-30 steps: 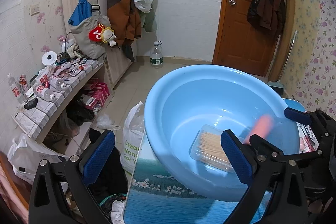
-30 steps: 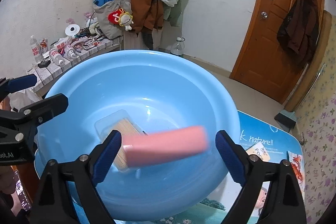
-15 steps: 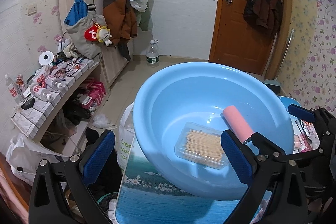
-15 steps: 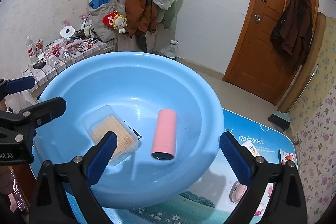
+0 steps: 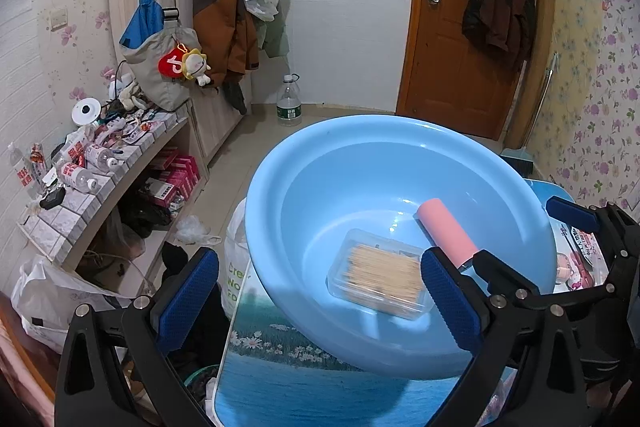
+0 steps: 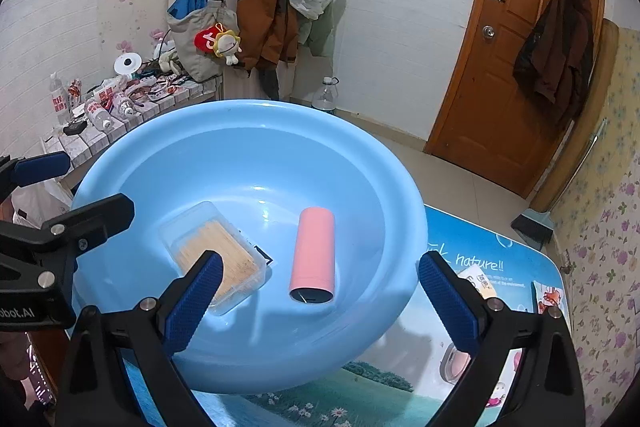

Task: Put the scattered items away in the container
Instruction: 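Lower the pink bottle into the basin and open the right gripper, then withdraw both grippers from the basin toward the remaining items on the mat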

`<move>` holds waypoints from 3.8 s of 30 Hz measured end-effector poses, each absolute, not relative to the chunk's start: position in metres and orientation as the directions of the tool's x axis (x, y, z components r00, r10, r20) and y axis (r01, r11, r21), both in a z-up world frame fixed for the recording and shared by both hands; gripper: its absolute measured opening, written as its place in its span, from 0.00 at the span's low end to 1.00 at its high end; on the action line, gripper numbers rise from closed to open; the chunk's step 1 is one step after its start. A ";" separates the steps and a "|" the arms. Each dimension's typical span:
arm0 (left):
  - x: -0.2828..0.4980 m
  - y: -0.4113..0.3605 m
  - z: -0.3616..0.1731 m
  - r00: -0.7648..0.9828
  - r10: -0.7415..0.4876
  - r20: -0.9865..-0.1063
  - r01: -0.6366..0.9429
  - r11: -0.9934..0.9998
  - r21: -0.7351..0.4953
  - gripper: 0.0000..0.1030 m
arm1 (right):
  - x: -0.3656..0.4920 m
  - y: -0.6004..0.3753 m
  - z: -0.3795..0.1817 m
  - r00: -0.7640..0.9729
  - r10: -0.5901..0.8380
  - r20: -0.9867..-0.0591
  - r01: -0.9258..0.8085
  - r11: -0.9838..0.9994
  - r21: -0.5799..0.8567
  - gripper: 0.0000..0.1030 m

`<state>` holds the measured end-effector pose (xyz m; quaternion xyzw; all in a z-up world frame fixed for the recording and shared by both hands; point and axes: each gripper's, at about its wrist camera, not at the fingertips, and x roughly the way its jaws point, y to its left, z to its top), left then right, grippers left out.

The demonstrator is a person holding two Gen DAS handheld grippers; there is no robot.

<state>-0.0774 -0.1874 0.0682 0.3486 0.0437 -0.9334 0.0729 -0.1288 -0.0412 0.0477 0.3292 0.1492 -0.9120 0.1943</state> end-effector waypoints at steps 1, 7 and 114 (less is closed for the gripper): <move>-0.077 -0.187 0.068 -0.747 -0.106 -0.657 0.167 -0.986 -0.031 1.00 | -0.128 -0.041 0.049 -0.710 -0.256 -0.656 0.451 -0.881 -0.145 0.96; -0.074 -0.185 0.070 -0.750 -0.103 -0.653 0.164 -0.986 -0.032 1.00 | -0.122 -0.039 0.055 -0.721 -0.254 -0.644 0.444 -0.884 -0.147 0.96; -0.058 -0.038 0.111 -0.770 0.018 -0.638 0.024 -0.998 -0.057 1.00 | -0.097 0.156 0.083 -0.731 -0.042 -0.681 -0.002 -0.998 0.064 0.96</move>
